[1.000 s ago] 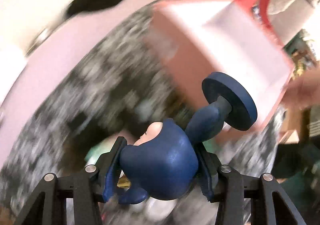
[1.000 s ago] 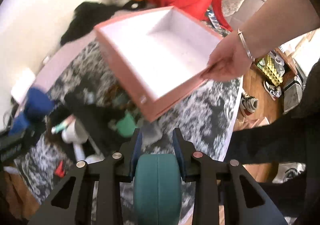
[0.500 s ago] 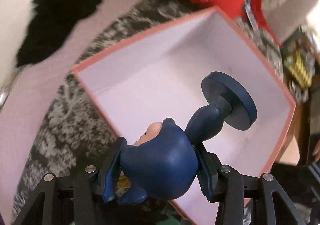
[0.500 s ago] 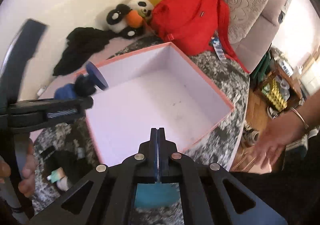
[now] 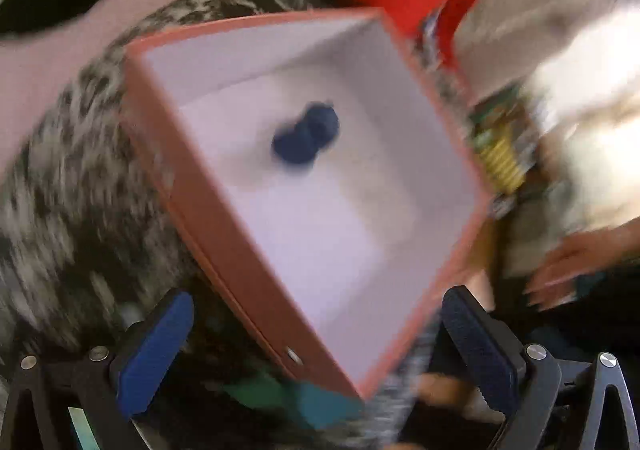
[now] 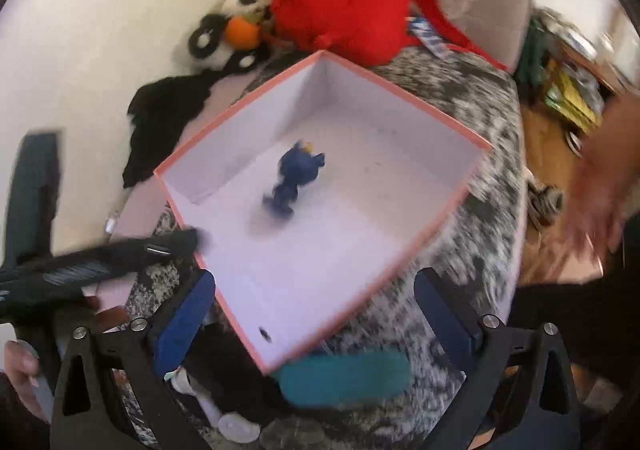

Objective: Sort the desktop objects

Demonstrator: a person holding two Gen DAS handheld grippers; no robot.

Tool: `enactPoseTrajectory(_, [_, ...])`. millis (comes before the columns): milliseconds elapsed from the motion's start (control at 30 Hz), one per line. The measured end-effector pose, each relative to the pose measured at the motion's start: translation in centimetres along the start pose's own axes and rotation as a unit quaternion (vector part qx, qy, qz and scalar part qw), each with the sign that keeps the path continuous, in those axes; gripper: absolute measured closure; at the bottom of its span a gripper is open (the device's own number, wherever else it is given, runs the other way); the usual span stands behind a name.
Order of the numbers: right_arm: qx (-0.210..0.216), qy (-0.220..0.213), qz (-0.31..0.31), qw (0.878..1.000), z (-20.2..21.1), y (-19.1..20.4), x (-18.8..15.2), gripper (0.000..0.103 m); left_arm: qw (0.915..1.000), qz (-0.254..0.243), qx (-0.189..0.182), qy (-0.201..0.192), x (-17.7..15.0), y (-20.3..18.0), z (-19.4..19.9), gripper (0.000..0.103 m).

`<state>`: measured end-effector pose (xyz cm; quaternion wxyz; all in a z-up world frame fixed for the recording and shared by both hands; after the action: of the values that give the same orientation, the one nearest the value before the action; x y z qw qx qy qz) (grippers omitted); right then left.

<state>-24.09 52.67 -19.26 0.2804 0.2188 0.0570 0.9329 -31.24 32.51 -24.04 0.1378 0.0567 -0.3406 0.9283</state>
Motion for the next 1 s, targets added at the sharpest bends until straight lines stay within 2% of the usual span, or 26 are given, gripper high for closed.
enactPoseTrajectory(67, [-0.005,0.008,-0.006,1.0,1.0,-0.9,-3.4,0.001,0.9966,0.073,-0.034,-0.013,-3.9,2.9,1.9,0.001])
enactPoseTrajectory(100, [-0.017,0.023,-0.005,1.0,1.0,-1.3,-5.5,0.001,0.9941,0.105,-0.027,-0.01,-6.1,4.6,2.7,0.001])
enactPoseTrajectory(200, [-0.063,0.081,0.001,0.995,0.0,-2.1,-12.6,0.001,0.9808,0.191,0.041,0.004,-13.3,10.1,5.4,0.001])
enactPoseTrajectory(267, [-0.059,0.112,-0.017,0.992,-0.8,-2.7,-16.0,0.001,0.966,0.241,0.093,0.015,-18.2,13.3,7.1,0.001])
enactPoseTrajectory(300, [-0.052,0.124,-0.026,0.991,-1.5,-3.0,-16.9,0.001,0.9592,0.251,0.128,0.027,-20.5,14.5,7.7,0.001])
enactPoseTrajectory(333, [-0.047,0.136,-0.034,0.989,-2.1,-3.3,-17.7,0.001,0.9527,0.255,0.161,0.042,-22.7,15.8,8.2,0.001])
enactPoseTrajectory(400, [-0.047,0.147,-0.034,0.987,-3.2,-3.7,-18.8,0.001,0.9452,0.23,0.224,0.058,-25.1,17.1,8.6,0.001])
enactPoseTrajectory(500, [-0.112,0.098,0.047,0.988,-4.3,-3.7,-18.2,0.001,0.932,0.172,0.311,0.071,-27.4,18.2,8.8,0.001])
enactPoseTrajectory(533, [-0.13,0.077,0.074,0.986,-4.4,-3.6,-17.8,0.001,0.9323,0.149,0.323,0.068,-27.5,18.1,8.5,0.001])
enactPoseTrajectory(600, [-0.172,0.037,0.143,0.974,-5.2,-3.2,-16.7,0.001,0.9385,0.107,0.321,0.069,-27.3,17.6,7.3,0.001])
enactPoseTrajectory(700, [-0.192,0.006,0.241,0.951,-6.2,-1.8,-16.0,0.001,0.9463,0.069,0.306,0.078,-27.7,17.1,5.2,0.001])
enactPoseTrajectory(800, [-0.151,0.009,0.296,0.943,-7.2,-0.9,-16.1,0.002,0.9548,0.077,0.273,0.09,-28.3,17.2,3.5,0.001])
enactPoseTrajectory(900, [-0.086,0.054,0.201,0.974,-8.4,-2.6,-16.6,0.002,0.9566,0.137,0.244,0.081,-29.3,18.5,2.6,0.001])
enactPoseTrajectory(1000, [-0.018,0.101,0.097,0.99,-9.5,-4.2,-17.1,0.001,0.9508,0.191,0.234,0.069,-30.6,20.0,2.3,0.001])
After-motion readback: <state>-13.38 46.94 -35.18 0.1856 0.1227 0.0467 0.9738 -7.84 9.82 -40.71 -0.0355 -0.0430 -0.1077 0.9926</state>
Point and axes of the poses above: each gripper's, at about its wrist camera, not at the fingertips, and z roughly against the way its jaws point, y to its left, x to its top, the point moved 4 cm from there along -z, roughly the way its jaws point, and after that the axes turned 2 degrees about -z, right-handed, at the moved point
